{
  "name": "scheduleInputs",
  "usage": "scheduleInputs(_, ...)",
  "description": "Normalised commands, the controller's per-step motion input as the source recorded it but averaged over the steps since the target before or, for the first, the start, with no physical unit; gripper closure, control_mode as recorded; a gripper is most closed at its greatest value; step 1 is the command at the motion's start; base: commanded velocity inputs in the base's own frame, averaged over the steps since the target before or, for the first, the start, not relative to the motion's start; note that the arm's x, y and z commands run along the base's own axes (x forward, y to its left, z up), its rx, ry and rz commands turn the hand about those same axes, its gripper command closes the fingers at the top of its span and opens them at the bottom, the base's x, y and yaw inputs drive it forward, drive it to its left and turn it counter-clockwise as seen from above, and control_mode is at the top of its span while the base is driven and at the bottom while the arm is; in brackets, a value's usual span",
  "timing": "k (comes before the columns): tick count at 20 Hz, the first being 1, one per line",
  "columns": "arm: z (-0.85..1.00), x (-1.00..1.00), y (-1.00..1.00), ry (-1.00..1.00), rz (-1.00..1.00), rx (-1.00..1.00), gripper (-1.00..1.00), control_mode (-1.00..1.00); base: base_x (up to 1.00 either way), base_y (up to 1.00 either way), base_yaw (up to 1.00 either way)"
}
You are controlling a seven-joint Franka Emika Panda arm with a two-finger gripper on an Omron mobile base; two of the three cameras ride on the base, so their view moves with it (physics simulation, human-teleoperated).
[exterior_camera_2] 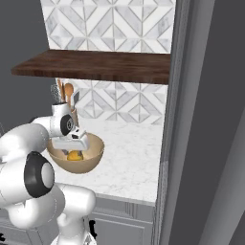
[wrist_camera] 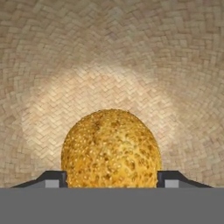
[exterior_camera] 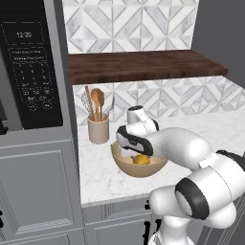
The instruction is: Open the cabinet, pick up the bread from the cabinet and place it in the basket. Then move the basket to the dining counter.
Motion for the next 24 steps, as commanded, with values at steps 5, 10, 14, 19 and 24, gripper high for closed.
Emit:
scheduleInputs(5, 0.00, 0.00, -0.01, 0.00, 0.00, 0.00, -1.00, -1.00, 0.00, 0.00, 0.00)
scheduleInputs(10, 0.12, 0.00, -0.01, 0.00, 0.00, 0.02, -1.00, -1.00, 0.00, 0.00, 0.00)
scheduleInputs(14, 0.38, -0.18, 0.04, -0.02, 0.11, 0.01, -1.00, -1.00, 0.00, 0.00, 0.00)
scheduleInputs(19, 0.53, -0.49, 0.20, -0.08, 0.26, 0.01, -1.00, -1.00, 0.00, 0.00, 0.00)
scheduleInputs(24, 0.44, -0.51, 0.53, -0.02, 0.38, 0.00, -1.00, -1.00, 0.00, 0.00, 0.00)
